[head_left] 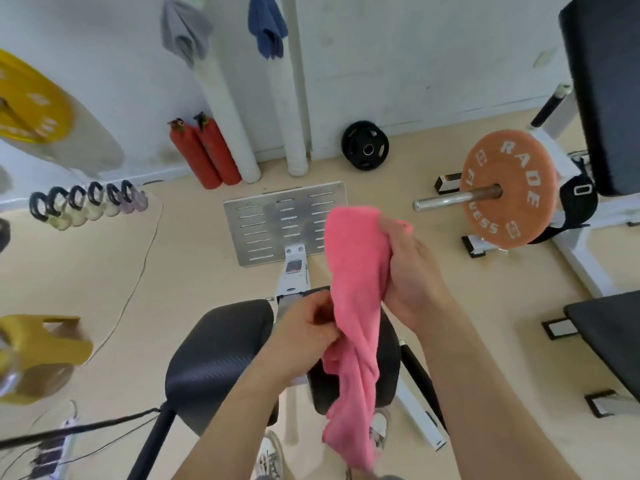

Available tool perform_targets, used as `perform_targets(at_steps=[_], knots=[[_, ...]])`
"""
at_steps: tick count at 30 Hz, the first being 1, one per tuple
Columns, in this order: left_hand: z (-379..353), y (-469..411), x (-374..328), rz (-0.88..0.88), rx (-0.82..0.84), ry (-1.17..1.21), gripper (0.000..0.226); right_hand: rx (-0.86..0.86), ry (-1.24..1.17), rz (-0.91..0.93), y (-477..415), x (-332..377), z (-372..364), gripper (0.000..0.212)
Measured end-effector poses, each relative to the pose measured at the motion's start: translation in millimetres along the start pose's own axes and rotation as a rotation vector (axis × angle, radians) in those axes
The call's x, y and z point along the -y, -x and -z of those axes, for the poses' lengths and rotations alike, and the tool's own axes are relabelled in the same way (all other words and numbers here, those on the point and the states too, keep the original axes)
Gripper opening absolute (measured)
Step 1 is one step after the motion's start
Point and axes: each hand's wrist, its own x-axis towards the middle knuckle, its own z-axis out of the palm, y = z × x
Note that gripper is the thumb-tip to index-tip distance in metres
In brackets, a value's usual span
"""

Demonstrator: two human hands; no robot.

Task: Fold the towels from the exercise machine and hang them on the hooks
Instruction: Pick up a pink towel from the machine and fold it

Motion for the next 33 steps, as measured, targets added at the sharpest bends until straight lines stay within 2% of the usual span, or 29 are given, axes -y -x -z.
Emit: perform_targets(at_steps=[2, 3, 4, 5, 7, 8, 10, 13, 14, 16, 20, 22, 24, 28, 31, 33], knots=[[36, 14, -2, -0.121, -0.314, -0.106, 0.042, 0.090, -0.045, 0.010, 11, -3, -24, 0.037], [56, 23, -7, -0.219, -0.480, -0.083, 0.042, 0.145, -0.025, 0.017, 19, -3, -39, 0.036], [78, 32, -13, -0.343, -0.596, 0.005, 0.040, 0.203, 0.018, 0.027, 26, -3, -54, 0.032], [102, 41, -22, -0.464, -0.639, 0.128, 0.038, 0.253, 0.112, 0.058, 34, -1, -70, 0.029], [143, 57, -41, -0.642, -0.551, 0.271, 0.032, 0.376, 0.429, 0.150, 49, 6, -102, 0.032], [159, 63, -49, -0.682, -0.452, 0.222, 0.024, 0.467, 0.585, 0.184, 57, 11, -119, 0.040], [185, 71, -58, -0.650, -0.210, -0.017, 0.014, 0.618, 0.780, 0.224, 72, 23, -152, 0.045], [219, 77, -49, -0.555, 0.095, -0.156, 0.023, 0.713, 0.934, 0.284, 83, 34, -192, 0.024], [230, 78, -43, -0.535, 0.112, -0.156, 0.024, 0.692, 0.973, 0.301, 83, 34, -201, 0.017], [252, 76, -33, -0.498, 0.032, -0.190, 0.017, 0.597, 1.005, 0.324, 79, 32, -212, 0.004], [288, 58, -29, -0.567, -0.305, -0.198, 0.013, 0.512, 0.939, 0.234, 62, 28, -212, 0.013], [302, 48, -33, -0.591, -0.444, -0.153, 0.014, 0.494, 0.957, 0.176, 51, 27, -207, 0.004], [309, 35, -33, -0.586, -0.524, -0.172, 0.013, 0.447, 1.085, 0.152, 39, 26, -205, 0.006], [319, 4, -25, -0.588, -0.706, -0.192, 0.018, 0.371, 1.645, 0.120, -3, 10, -187, 0.026], [337, -22, -19, -0.496, -0.880, -0.038, 0.020, 0.334, 1.763, 0.056, -50, -4, -157, 0.035], [347, -40, -17, -0.419, -0.979, -0.009, 0.020, 0.236, 1.812, 0.110, -76, -6, -142, 0.041]])
